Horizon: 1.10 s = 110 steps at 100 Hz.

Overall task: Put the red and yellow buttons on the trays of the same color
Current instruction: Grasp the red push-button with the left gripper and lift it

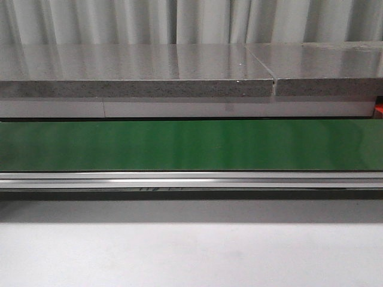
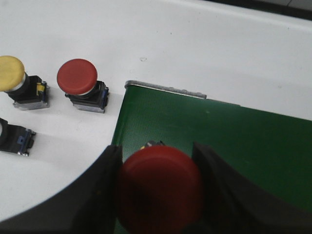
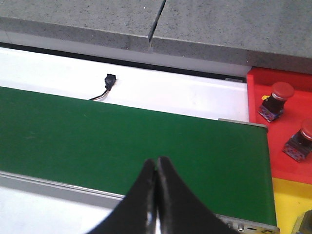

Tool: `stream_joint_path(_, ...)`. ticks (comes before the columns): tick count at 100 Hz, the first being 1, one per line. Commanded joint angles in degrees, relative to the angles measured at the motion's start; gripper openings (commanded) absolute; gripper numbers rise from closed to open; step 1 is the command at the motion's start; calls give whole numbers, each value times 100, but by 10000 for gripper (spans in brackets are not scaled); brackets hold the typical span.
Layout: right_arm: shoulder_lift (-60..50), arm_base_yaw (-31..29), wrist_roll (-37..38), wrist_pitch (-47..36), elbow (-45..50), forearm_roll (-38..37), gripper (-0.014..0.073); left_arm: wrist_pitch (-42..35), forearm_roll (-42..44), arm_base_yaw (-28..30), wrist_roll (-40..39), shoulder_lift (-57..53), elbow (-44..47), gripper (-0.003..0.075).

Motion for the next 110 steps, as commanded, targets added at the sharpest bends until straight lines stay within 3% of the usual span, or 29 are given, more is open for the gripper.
stream_joint_path(1, -18, 10, -59, -348, -139, 90, -66, -172, 82, -71, 29, -42, -162, -19)
stream_joint_path(25, -18, 10, -59, -348, -139, 90, -66, -62, 123, -81, 29, 195, -162, -17)
stream_joint_path(34, -18, 10, -59, -348, -139, 90, -66, -62, 123, -81, 78, 195, -162, 25)
stream_joint_path(43, -18, 10, -59, -348, -139, 90, -66, -52, 98, -81, 172, 195, -162, 141)
stream_joint_path(59, -18, 10, -59, -348, -139, 90, -66, -52, 86, -157, 172, 195, -162, 510)
stream_joint_path(68, -18, 10, -59, -348, -139, 90, -66, -52, 86, -258, 172, 195, -162, 630)
stream_joint_path(110, -18, 10, -59, -348, -139, 90, -66, 508, 230, -306, 172, 178, -996, 640)
